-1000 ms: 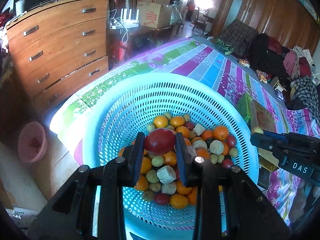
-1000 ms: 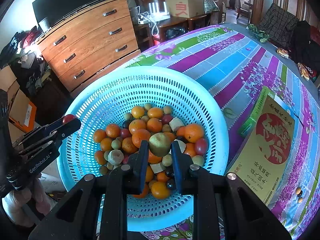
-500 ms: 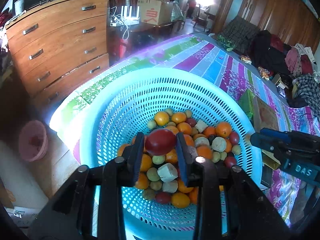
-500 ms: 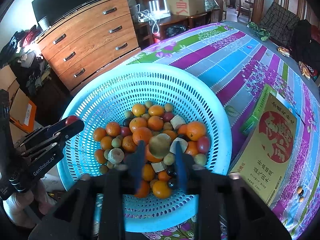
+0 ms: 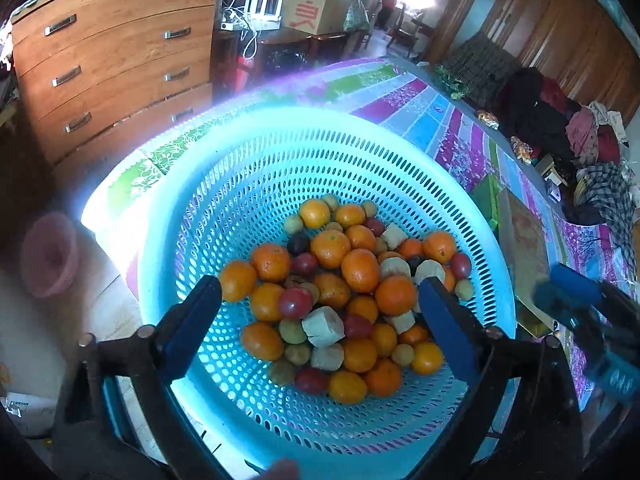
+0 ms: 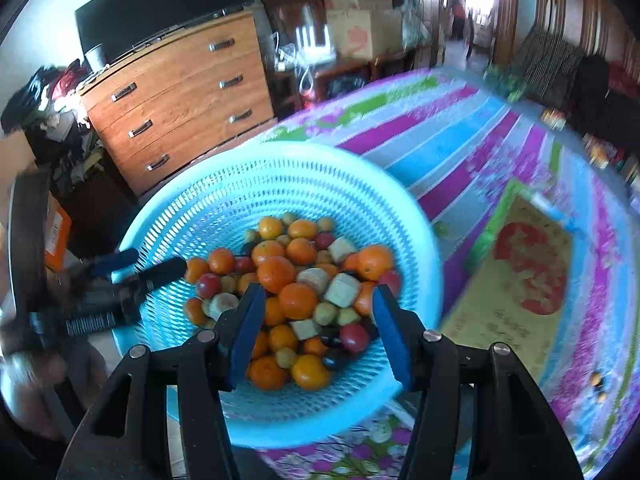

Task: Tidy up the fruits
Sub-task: 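Open both tools to drop the red and yellow fruits into the basket, then move both open tools back to the remaining fruits on the sheet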

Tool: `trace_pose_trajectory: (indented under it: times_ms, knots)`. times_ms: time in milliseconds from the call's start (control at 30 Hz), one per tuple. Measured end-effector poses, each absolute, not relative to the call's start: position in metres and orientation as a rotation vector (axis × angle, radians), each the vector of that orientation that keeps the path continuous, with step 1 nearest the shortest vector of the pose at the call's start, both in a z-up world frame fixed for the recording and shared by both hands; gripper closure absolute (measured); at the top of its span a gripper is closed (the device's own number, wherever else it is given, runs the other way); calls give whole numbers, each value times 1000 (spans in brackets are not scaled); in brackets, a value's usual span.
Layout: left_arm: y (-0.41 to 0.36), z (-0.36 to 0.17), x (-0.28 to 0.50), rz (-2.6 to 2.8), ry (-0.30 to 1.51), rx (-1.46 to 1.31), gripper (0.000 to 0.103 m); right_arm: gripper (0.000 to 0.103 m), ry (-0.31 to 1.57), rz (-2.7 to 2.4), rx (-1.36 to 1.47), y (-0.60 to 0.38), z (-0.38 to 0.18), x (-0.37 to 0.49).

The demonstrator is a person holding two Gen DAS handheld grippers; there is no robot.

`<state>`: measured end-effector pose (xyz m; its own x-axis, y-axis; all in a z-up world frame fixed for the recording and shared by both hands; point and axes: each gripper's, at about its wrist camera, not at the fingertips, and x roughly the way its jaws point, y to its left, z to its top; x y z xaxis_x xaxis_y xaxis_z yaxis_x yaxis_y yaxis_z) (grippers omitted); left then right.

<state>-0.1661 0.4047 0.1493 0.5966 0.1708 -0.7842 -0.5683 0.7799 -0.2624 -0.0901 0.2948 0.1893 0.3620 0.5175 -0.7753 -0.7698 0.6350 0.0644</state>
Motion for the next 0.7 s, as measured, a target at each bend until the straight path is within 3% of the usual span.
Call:
trace_pose_trajectory:
  times_ms: [267,700]
  knots:
    - [377,174,-178,411,689,-424,0,43,707,782,-376,210,177,-153]
    - [230,242,-149,96,468,-64,0,43,809,511,-244,36,132,-161]
